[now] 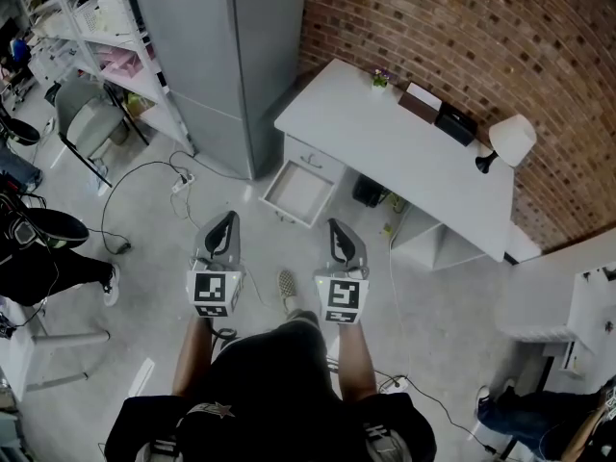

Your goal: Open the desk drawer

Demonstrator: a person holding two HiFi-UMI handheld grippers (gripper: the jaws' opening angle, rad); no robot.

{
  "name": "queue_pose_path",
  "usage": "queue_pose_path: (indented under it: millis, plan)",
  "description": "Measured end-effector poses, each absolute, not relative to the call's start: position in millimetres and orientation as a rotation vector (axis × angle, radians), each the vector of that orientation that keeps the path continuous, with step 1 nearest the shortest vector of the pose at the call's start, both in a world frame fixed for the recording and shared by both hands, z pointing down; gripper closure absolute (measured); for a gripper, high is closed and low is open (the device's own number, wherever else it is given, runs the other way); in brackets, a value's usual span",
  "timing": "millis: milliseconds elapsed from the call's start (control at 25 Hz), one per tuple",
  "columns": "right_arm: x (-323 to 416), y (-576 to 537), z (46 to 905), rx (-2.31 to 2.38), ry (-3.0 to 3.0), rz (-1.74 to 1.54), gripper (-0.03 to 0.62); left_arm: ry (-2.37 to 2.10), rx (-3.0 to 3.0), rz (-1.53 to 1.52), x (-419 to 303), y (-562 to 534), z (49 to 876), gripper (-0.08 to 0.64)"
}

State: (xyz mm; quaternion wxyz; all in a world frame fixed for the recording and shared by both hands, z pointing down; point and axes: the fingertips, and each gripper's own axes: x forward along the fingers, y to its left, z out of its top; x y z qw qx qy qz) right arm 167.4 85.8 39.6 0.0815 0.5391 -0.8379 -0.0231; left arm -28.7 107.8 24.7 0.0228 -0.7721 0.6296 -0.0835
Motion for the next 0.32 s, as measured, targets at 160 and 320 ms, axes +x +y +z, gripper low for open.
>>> queue_pose_path:
  millis: [160, 320]
  plan:
    - [166.3, 83.1, 39.9, 1.617, -2.501, -0.066, 0.586, 1.943, -2.394, -0.259, -29.4, 105.3, 22.1, 0.549]
    - [163.9, 81.2, 42.7, 1.616, -2.506, -0.066, 0.586, 1.944, -2.391, -0.265, -31.2, 103.5, 24.2, 0.549]
